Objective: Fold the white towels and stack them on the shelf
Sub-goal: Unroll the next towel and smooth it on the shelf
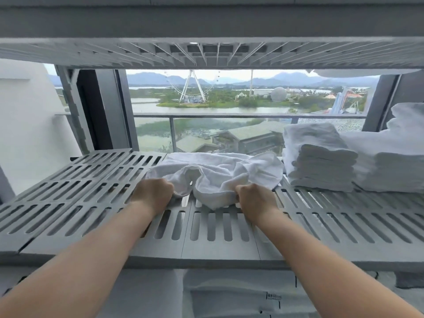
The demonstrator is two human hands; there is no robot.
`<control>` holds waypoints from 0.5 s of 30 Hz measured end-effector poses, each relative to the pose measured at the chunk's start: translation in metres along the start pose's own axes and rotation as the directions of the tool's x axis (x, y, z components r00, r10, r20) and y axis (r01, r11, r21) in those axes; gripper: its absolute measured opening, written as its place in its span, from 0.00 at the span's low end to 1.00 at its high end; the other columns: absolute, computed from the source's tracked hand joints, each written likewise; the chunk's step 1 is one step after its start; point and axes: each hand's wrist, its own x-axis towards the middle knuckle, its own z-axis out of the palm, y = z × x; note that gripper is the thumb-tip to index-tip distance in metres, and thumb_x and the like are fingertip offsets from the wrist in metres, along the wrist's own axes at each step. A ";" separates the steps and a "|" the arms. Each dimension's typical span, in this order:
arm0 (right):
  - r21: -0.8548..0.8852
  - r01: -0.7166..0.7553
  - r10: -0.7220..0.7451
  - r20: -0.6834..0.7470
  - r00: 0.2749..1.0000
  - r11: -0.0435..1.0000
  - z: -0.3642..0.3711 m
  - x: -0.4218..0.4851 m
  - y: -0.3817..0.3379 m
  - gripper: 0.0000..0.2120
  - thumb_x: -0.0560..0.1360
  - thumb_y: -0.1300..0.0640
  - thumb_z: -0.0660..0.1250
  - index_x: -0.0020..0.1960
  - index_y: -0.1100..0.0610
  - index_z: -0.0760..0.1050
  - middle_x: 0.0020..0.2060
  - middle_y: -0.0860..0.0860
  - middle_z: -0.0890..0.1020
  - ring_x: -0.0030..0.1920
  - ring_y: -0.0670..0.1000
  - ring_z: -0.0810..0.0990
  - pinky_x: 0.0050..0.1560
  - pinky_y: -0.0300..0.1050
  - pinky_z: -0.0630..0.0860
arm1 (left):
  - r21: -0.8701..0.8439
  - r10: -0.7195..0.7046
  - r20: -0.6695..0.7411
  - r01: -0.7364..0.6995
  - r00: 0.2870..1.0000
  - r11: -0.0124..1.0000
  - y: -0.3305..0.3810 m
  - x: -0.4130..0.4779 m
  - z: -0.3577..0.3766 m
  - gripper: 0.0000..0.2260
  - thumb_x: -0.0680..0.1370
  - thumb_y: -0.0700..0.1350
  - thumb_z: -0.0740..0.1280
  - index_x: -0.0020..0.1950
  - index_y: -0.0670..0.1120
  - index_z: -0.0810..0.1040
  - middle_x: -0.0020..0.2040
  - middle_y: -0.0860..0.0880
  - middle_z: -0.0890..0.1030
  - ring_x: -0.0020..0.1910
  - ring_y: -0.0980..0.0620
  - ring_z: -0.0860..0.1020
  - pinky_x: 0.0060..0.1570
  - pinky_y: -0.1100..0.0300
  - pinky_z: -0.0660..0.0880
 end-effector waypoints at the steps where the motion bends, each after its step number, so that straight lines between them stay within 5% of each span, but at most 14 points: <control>1: -0.007 -0.004 0.004 0.002 1.000 1.000 0.005 0.011 0.002 0.12 0.78 0.62 0.59 0.55 0.54 0.79 0.51 0.55 0.83 0.51 0.57 0.84 0.47 0.49 0.81 | 0.000 0.008 0.011 -0.008 1.000 1.000 -0.001 0.007 0.002 0.09 0.79 0.43 0.63 0.50 0.47 0.83 0.48 0.50 0.84 0.44 0.46 0.84 0.35 0.55 0.75; 7: 0.046 -0.096 0.097 -0.019 0.995 0.994 0.033 0.078 0.020 0.11 0.78 0.62 0.59 0.52 0.55 0.79 0.52 0.54 0.82 0.52 0.57 0.82 0.45 0.47 0.75 | -0.100 -0.088 0.019 0.089 0.996 0.991 0.002 0.071 0.024 0.09 0.79 0.42 0.61 0.50 0.48 0.82 0.47 0.49 0.83 0.45 0.45 0.83 0.36 0.57 0.71; 15: 0.107 -0.420 0.429 -0.083 0.899 0.901 0.064 0.125 0.082 0.16 0.75 0.66 0.55 0.50 0.54 0.79 0.45 0.53 0.84 0.46 0.57 0.83 0.38 0.44 0.71 | -0.229 -0.308 0.051 0.311 0.950 0.923 -0.026 0.148 0.046 0.08 0.79 0.42 0.63 0.49 0.47 0.82 0.47 0.47 0.83 0.45 0.45 0.82 0.37 0.56 0.73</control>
